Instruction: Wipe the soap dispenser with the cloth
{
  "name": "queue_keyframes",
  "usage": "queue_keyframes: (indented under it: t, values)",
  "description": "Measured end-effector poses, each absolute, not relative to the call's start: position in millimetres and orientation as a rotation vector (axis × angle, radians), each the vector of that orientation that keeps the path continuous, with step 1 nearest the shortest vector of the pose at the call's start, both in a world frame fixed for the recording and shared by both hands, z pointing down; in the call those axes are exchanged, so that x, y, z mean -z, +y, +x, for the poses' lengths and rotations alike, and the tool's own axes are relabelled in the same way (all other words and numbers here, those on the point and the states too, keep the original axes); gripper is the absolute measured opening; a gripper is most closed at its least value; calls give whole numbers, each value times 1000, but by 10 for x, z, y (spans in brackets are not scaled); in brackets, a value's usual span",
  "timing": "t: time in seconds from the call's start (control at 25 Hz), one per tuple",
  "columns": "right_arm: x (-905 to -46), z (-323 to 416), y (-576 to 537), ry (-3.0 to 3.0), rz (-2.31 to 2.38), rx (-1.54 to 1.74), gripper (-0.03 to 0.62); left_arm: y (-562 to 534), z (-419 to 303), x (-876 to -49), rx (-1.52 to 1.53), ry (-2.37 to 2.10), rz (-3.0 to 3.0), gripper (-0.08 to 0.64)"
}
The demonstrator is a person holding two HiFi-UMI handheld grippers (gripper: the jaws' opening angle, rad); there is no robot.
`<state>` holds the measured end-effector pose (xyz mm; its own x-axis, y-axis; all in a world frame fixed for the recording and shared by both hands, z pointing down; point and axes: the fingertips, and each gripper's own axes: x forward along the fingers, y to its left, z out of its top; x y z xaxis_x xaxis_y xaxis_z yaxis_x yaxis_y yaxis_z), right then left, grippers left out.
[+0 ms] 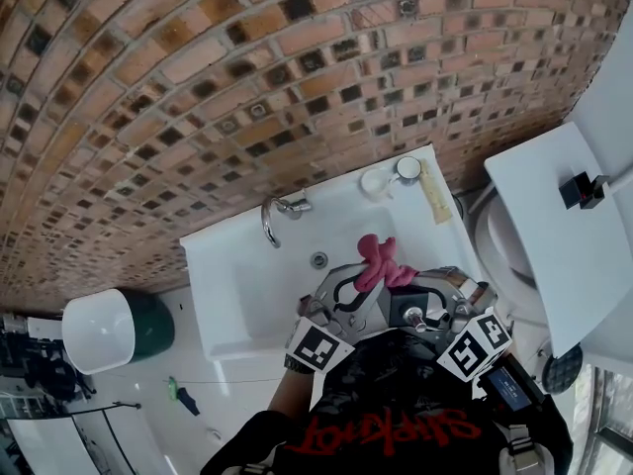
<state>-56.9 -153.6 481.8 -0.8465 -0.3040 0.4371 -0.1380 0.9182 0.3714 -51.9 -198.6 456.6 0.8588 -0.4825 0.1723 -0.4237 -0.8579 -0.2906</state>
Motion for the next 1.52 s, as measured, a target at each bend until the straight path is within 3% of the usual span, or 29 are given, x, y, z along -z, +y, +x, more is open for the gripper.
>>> queue_keyframes:
  t: [0.28, 0.44, 0.56, 0.84, 1.12, 1.2, 1.32, 1.52]
  values:
    - [-4479, -475, -1547, -2765, 379, 341, 299, -2306, -924, -5405, 689, 968, -2740, 46]
    - [-4660, -402, -1773, -2702, 505, 295, 299, -2184, -982, -4657, 211, 964, -2912, 46]
    - [-4929, -361, -1906, -2627, 585, 240, 299, -1907, -983, -4198, 48, 844, -2999, 46]
    - [-4993, -465, -1903, -2622, 566, 235, 299, -1681, -772, -4136, 65, 690, -3061, 46]
    - [-4457, -585, -1747, -2751, 487, 354, 299, -2094, -927, -4681, 118, 1065, -3159, 46]
    - [-4319, -525, -1817, -2831, 542, 224, 299, -2236, -1073, -4944, 180, 1228, -3129, 46]
    - [-4325, -342, -2126, -2921, 737, -231, 301, -2285, -1212, -5280, 266, 1390, -3078, 46]
    - [-4904, -67, -2372, -2700, 906, -486, 299, -2005, -993, -4645, -99, 1252, -3054, 46]
